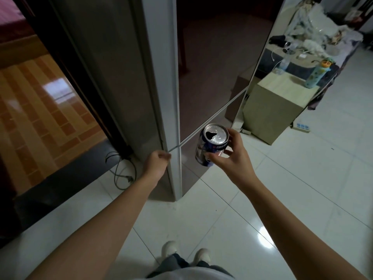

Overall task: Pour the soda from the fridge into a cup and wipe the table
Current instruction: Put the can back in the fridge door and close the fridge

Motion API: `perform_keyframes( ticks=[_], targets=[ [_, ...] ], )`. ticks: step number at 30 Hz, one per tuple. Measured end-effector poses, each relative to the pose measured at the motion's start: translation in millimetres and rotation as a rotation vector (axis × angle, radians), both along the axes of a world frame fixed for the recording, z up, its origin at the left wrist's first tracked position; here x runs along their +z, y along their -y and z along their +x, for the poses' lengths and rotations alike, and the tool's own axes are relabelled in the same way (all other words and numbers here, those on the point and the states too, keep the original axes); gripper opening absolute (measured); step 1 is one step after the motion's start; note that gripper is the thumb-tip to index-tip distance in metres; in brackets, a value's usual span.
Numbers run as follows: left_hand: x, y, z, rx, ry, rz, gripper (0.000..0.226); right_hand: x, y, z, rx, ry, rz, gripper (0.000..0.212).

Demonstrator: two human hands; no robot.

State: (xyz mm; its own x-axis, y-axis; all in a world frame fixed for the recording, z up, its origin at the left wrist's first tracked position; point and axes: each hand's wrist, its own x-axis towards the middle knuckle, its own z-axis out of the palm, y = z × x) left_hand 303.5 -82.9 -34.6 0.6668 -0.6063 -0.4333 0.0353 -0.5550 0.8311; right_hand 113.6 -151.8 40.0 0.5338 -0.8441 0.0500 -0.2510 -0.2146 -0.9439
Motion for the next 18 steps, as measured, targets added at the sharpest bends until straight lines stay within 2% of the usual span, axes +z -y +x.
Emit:
perform_keyframes(
  ticks=[2,4,8,14,18],
  targets=[
    [0,4,11,-0.082,0.156,0.069,0.044,0,1,3,-0.002,-0.001,-0.002,0.066],
    [2,9,15,-0.155,0.258,0.085,0.059,0,2,5,-0.003,-0.009,-0.002,0.066],
    [7,25,18,-0.223,0.439,0.079,0.045,1,3,9,-0.019,-0.021,-0.005,0.068],
    [13,35,21,-0.143,0.495,0.038,0.028,0,0,13,-0.057,-0.02,0.001,0.067],
    [17,35,25,-0.133,0.525,0.023,0.025,-1,-6,13,-0.101,-0.004,0.014,0.067]
  ],
)
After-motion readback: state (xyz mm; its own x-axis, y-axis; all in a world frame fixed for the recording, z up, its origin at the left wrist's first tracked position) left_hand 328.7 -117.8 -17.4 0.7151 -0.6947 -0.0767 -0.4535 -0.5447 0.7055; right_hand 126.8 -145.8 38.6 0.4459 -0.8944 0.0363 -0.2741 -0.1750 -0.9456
